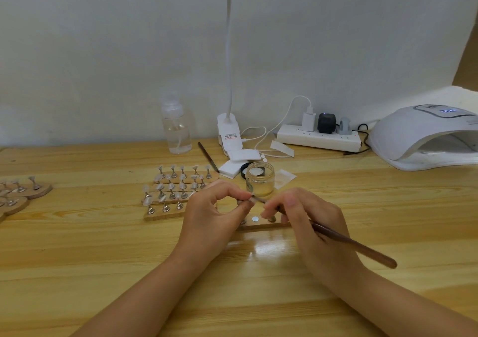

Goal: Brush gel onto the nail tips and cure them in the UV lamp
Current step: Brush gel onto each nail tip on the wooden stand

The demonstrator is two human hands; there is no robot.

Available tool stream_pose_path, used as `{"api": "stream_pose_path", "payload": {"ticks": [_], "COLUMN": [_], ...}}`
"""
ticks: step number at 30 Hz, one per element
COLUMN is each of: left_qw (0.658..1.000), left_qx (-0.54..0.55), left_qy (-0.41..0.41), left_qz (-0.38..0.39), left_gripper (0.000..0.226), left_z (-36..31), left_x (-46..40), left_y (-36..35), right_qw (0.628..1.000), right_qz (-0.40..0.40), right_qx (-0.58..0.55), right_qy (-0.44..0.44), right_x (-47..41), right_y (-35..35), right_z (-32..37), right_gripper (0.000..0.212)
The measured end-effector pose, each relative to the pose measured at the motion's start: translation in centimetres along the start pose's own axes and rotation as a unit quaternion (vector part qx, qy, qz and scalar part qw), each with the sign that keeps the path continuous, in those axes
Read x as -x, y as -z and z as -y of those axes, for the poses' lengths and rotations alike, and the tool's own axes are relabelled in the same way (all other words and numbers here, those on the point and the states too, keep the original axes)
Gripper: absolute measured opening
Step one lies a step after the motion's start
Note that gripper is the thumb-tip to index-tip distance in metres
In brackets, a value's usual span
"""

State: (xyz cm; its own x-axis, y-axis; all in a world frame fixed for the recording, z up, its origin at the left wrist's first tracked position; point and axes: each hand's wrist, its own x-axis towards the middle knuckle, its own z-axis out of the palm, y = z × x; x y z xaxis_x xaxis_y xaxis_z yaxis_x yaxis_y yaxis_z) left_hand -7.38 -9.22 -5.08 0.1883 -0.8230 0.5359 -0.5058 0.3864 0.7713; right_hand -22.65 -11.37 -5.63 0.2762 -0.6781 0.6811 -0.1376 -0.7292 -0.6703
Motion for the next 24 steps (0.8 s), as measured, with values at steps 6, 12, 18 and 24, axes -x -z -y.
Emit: {"api": "stream_pose_path", "payload": {"ticks": [6,12,18,24], "left_qw": [1.000,1.000,1.000,1.000], "left_qx": [-0.002,0.000,0.005,0.008], "left_qy": [-0.002,0.004,0.003,0.000], "left_qz": [-0.006,-0.004,-0.006,-0.004], "left_gripper": [0.022,0.017,0.019,0.016], "left_z": [-0.01,-0.02,0.02,-0.02], "left_x": [0.04,0.10,0.07,0.09], "left_y": [0.00,-0.02,-0.02,0.00], "right_qw": [1.000,0.999,0.998,0.999], "right_qz": [-0.009,-0.010,-0.004,-0.019], "right_qx": [-0.013,-0.050,-0.046,-0.022], "right_qy": [0.003,-0.018,-0.031,-0.015], "right_x": [0.05,0.27,0.13,-0.02], "right_y": [0.10,0.02,-0.05,-0.02], "right_z": [0.06,-0.03,0.03,0.07], "right_gripper": [0.036,0.041,0.040,0.037]}}
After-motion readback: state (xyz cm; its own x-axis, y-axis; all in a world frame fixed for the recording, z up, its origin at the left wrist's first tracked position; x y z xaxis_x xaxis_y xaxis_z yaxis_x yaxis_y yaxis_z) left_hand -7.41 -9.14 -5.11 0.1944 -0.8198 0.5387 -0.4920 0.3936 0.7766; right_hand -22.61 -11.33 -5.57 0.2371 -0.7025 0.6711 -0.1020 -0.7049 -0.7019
